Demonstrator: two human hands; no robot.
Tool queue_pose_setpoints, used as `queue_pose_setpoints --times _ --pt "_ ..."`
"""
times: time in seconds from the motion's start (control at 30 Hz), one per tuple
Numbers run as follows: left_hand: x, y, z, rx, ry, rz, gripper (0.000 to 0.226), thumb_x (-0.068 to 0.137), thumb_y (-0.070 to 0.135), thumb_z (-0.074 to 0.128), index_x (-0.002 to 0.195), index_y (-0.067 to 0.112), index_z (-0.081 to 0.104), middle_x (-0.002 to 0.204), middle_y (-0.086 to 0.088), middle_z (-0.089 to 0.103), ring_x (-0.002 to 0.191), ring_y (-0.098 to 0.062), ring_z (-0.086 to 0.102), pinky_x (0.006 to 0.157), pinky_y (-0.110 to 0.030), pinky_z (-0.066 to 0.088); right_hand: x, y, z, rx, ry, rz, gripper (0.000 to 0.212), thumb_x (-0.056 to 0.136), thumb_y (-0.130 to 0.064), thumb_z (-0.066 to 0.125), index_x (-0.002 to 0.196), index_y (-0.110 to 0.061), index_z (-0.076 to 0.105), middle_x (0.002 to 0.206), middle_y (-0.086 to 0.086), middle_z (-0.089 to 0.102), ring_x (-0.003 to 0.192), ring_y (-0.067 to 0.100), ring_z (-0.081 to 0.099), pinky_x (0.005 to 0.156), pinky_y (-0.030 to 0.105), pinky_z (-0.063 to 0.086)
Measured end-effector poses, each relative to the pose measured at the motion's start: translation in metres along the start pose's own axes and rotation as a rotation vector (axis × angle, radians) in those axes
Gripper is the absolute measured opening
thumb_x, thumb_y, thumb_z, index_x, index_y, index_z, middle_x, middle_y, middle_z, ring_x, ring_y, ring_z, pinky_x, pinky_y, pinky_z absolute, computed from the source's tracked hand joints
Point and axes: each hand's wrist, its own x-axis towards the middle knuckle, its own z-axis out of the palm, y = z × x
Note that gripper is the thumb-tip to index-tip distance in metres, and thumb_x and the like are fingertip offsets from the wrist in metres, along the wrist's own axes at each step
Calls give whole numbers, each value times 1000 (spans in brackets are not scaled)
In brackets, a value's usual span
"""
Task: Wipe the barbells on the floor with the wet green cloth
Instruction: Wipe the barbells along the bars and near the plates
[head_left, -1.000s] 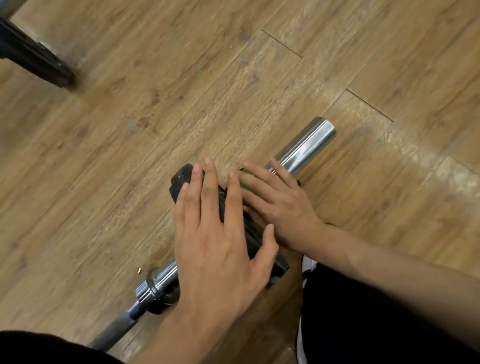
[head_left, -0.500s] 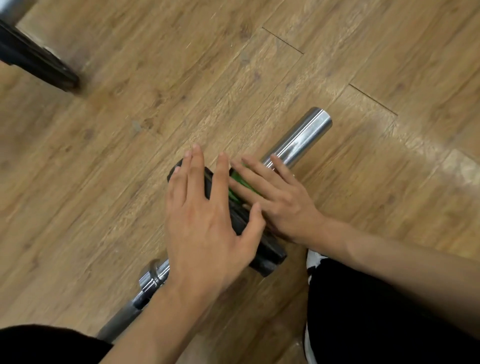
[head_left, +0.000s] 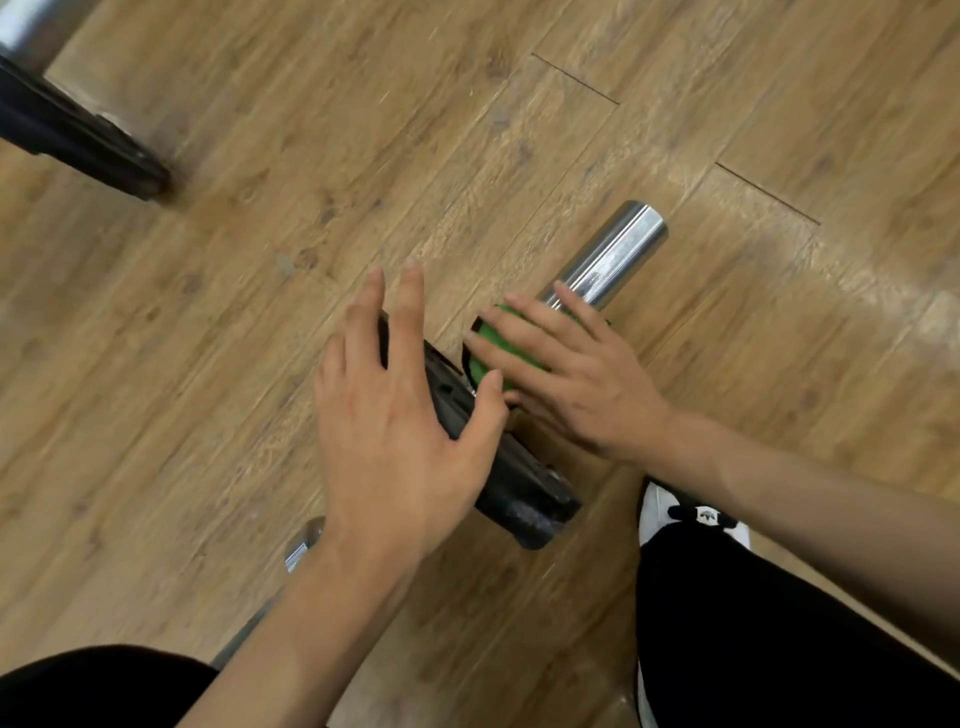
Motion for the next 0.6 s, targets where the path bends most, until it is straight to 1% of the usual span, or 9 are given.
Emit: queue_pose_setpoints --times 0.07,0.17,0.27,0.33,0.4,0.47,0.5,0.53,0.6 --pt "3 -3 -1 -21 -4 -12 84 91 55 49 163 16 30 163 -16 37 146 -34 39 118 -48 31 5 31 -2 -29 2 62 55 112 -47 36 155 -13 44 158 15 46 148 33 38 125 55 16" --pt "9 -8 -2 -12 -12 11 80 92 53 48 162 16 33 160 -17 40 144 -34 41 117 -49 33 10 80 -7 -22 53 360 60 111 -51 38 151 -7 50 155 20 49 146 40 41 124 61 18" --pt "15 -14 -4 -16 -56 24 78 92 55 45 158 15 40 150 -13 51 136 -32 47 112 -45 34 17 72 -5 58 115 481 54 111 -43 43 146 -3 56 150 21 52 145 42 40 124 62 21" --pt "22 -19 -7 -34 -90 7 78 92 57 43 158 16 42 145 -11 55 132 -30 49 109 -42 35 20 37 4 92 144 386 46 111 -34 47 144 -3 57 149 21 54 144 39 41 125 59 21" --pt "29 -24 -9 -34 -114 -28 79 91 60 41 157 19 43 150 -9 52 136 -29 46 112 -40 33 18 0 13 119 109 132 45 110 -28 51 150 -8 51 153 17 52 147 35 42 124 54 27" --pt "31 -23 -11 12 -119 -47 80 90 62 40 156 18 45 157 -11 46 143 -32 41 116 -43 30 18 -2 13 102 83 -79 48 111 -31 51 155 -12 45 156 14 50 147 32 45 123 51 32" --pt "28 -20 -11 66 -109 -35 80 90 62 42 154 16 47 158 -14 45 145 -35 40 117 -47 29 20 10 11 83 78 -112 48 111 -33 51 155 -14 46 156 13 49 146 32 45 123 50 32" --pt "22 -16 -10 124 -93 -11 79 89 62 44 151 13 51 158 -16 45 147 -37 38 118 -51 29 23 25 11 55 81 -82 48 111 -35 51 154 -14 49 156 13 50 146 32 46 124 50 28" --pt "12 -8 -5 158 -52 16 73 88 60 50 142 11 60 157 -17 46 152 -38 33 121 -55 28 26 57 11 23 142 114 45 111 -33 50 150 -12 55 153 16 52 144 35 46 125 53 25"
